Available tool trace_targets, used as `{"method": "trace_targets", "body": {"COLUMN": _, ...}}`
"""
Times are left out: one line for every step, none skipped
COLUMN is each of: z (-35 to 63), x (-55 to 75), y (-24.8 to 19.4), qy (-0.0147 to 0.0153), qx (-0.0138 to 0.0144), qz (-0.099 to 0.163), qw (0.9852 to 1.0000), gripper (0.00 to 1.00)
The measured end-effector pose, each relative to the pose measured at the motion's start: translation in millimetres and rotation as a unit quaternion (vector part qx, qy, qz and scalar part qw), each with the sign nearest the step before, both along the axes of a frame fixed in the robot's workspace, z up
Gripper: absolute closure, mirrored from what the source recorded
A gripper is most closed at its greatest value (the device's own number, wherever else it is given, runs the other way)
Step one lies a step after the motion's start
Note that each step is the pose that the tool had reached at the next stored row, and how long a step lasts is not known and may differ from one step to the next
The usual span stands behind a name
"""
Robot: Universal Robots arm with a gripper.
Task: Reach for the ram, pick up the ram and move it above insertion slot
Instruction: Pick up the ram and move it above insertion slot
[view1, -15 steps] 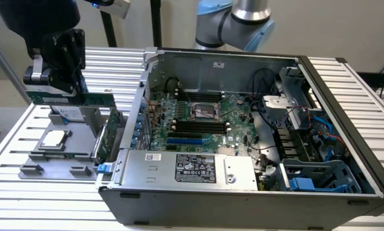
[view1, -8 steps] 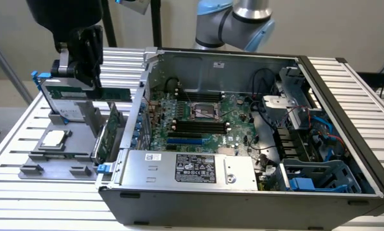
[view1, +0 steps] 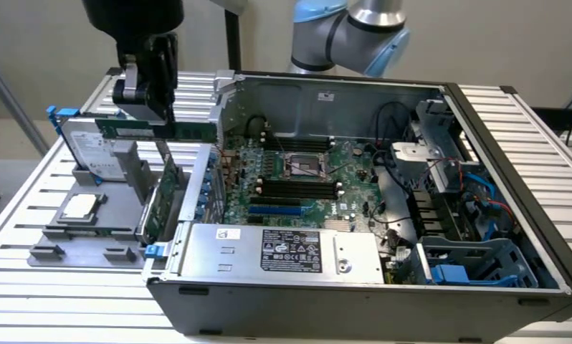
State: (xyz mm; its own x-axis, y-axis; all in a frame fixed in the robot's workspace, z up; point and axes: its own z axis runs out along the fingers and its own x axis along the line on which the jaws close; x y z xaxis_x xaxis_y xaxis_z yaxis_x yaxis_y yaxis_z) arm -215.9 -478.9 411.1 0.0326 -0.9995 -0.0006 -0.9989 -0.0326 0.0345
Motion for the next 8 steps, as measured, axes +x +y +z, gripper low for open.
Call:
{"method": "trace_targets", "body": {"z": 0.0, "x": 2.8, "y": 1.9, "qy": 0.0, "qx": 0.0, "qz": 0.0, "qw": 1.0, "gripper": 0.86}}
{"method": "trace_targets", "body": {"z": 0.0, "x": 5.6, "y": 3.8, "qy": 0.0, "qx": 0.0, "qz": 0.0, "qw": 1.0, "gripper": 0.86}}
{"method": "trace_targets", "body": {"z": 0.0, "x": 8.6, "y": 5.5, "qy": -0.0001, "qx": -0.0001, "qz": 0.0, "qw": 1.0, "gripper": 0.86}}
{"method": "trace_targets", "body": {"z": 0.0, "x": 11.7, "y": 7.1, "qy": -0.0001, "qx": 0.0, "qz": 0.0, "qw": 1.0, "gripper": 0.86}}
{"method": "trace_targets", "body": {"z": 0.0, "x": 15.2, "y": 8.5, "qy": -0.0001, "qx": 0.0, "qz": 0.0, "qw": 1.0, "gripper": 0.86}}
{"method": "trace_targets", "body": {"z": 0.0, "x": 19.0, "y": 9.7, "qy": -0.0001, "qx": 0.0, "qz": 0.0, "qw": 1.0, "gripper": 0.86}}
{"method": "trace_targets", "body": {"z": 0.0, "x": 23.0, "y": 10.7, "qy": -0.0001, "qx": -0.0001, "qz": 0.0, "qw": 1.0, "gripper": 0.86}}
{"method": "trace_targets", "body": {"z": 0.0, "x": 27.6, "y": 11.7, "qy": -0.0001, "qx": -0.0001, "qz": 0.0, "qw": 1.0, "gripper": 0.86}}
